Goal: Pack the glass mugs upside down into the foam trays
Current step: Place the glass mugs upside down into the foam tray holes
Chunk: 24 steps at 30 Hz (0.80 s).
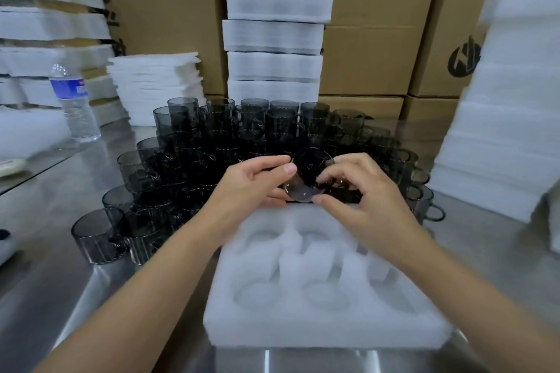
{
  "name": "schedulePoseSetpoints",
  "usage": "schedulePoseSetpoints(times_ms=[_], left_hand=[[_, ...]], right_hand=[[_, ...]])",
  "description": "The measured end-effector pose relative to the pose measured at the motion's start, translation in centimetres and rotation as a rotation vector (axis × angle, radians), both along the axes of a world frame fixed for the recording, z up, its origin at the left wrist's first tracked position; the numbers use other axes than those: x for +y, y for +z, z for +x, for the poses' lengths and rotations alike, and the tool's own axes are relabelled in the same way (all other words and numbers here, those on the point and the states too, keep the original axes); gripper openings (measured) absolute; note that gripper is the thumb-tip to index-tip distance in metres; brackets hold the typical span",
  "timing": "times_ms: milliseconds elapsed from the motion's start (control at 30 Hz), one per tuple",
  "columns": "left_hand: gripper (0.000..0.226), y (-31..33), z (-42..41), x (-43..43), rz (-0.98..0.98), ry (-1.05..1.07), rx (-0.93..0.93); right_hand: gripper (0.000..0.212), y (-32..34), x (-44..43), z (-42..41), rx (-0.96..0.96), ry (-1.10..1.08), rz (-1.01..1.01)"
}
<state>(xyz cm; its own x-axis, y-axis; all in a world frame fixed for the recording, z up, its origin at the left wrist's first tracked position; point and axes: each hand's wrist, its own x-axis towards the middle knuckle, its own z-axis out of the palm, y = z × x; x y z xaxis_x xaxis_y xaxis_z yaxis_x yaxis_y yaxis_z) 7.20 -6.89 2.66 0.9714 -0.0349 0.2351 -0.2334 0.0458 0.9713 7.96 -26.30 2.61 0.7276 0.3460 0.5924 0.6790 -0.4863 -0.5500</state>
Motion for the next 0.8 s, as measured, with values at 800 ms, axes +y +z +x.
schedulePoseSetpoints(times_ms=[800], left_hand=[[0.025,0.14,-0.80,0.26,0.118,-0.118,-0.055]], right_hand=[[0.060,-0.33,-0.53,-0.40,-0.088,0.036,0.001]])
